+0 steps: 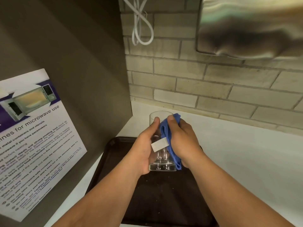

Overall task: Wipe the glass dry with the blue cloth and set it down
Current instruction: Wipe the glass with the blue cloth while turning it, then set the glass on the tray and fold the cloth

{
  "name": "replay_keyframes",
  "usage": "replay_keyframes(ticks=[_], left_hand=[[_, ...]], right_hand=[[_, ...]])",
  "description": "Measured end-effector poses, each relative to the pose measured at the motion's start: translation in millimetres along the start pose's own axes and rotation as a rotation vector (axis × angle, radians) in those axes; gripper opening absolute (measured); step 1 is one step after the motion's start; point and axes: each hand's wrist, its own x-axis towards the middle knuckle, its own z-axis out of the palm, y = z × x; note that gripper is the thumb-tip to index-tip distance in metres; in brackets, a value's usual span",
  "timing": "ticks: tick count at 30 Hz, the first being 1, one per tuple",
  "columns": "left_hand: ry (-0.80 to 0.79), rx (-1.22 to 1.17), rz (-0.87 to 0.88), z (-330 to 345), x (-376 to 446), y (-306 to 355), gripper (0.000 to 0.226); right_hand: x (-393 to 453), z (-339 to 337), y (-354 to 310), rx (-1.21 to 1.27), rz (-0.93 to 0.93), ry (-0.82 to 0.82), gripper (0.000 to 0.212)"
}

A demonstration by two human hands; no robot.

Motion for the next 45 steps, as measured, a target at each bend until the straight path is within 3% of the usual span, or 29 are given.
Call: replay_keyframes(ticks=[4, 7, 9, 11, 14, 18, 20, 22, 25, 28, 31, 34, 37, 39, 42, 45], left_hand=[[0.020, -0.070, 0.032, -2, 1, 3, 0.092], [0.199, -0.141, 0.134, -5, 10, 8, 0.088], [0.315, -0.093, 0.221, -7, 17, 11, 0.072], [0.350, -0.018, 0.218, -9, 18, 9, 0.067], [0.154, 0.002, 0.099, -11, 13, 4, 0.074], [-0.057, -0.053, 0.040, -10, 9, 4, 0.078], [-0.051, -0.074, 0.035, -8, 7, 4, 0.083], [-0.019, -0.109, 0.052, -6, 6, 3, 0.086], [0.058, -0.159, 0.107, -3, 12, 3, 0.074], [0.036, -0.150, 0.157, -5, 14, 1, 0.065], [-0.100, -0.038, 0.111, -6, 6, 3, 0.085], [-0.110, 0.006, 0.180, -2, 2, 8, 0.088], [0.047, 0.127, 0.472, -5, 10, 14, 0.047], [0.087, 0.228, 0.609, -10, 14, 14, 0.033], [0.137, 0.324, 0.691, -31, 20, 13, 0.038], [0.209, 0.287, 0.662, -62, 22, 9, 0.040]], right_hand=[[-1, -6, 0, 0.191, 0.156, -0.052, 0.044], [-17, -3, 12, 0.221, 0.260, -0.137, 0.041], [-29, 4, 20, 0.078, 0.145, -0.145, 0.039], [-34, 7, 21, -0.157, -0.134, -0.116, 0.030], [-25, 5, 9, -0.250, -0.276, -0.099, 0.045], [-4, -3, -9, -0.169, -0.162, -0.067, 0.043], [3, -6, -13, 0.022, 0.020, -0.047, 0.056], [0, -7, -10, 0.050, 0.105, -0.051, 0.059], [-17, 2, 8, -0.228, -0.084, -0.064, 0.052], [-21, 7, 12, -0.254, -0.265, -0.123, 0.034], [-5, 3, -2, -0.082, -0.087, -0.129, 0.042], [3, -1, -6, 0.348, 0.328, -0.128, 0.063], [-5, 3, 7, 0.639, 0.502, -0.259, 0.070], [-11, 3, 14, 0.820, 0.578, -0.333, 0.072], [-16, -1, 28, 0.887, 0.625, -0.297, 0.076], [-18, -13, 45, 0.835, 0.670, -0.281, 0.090]])
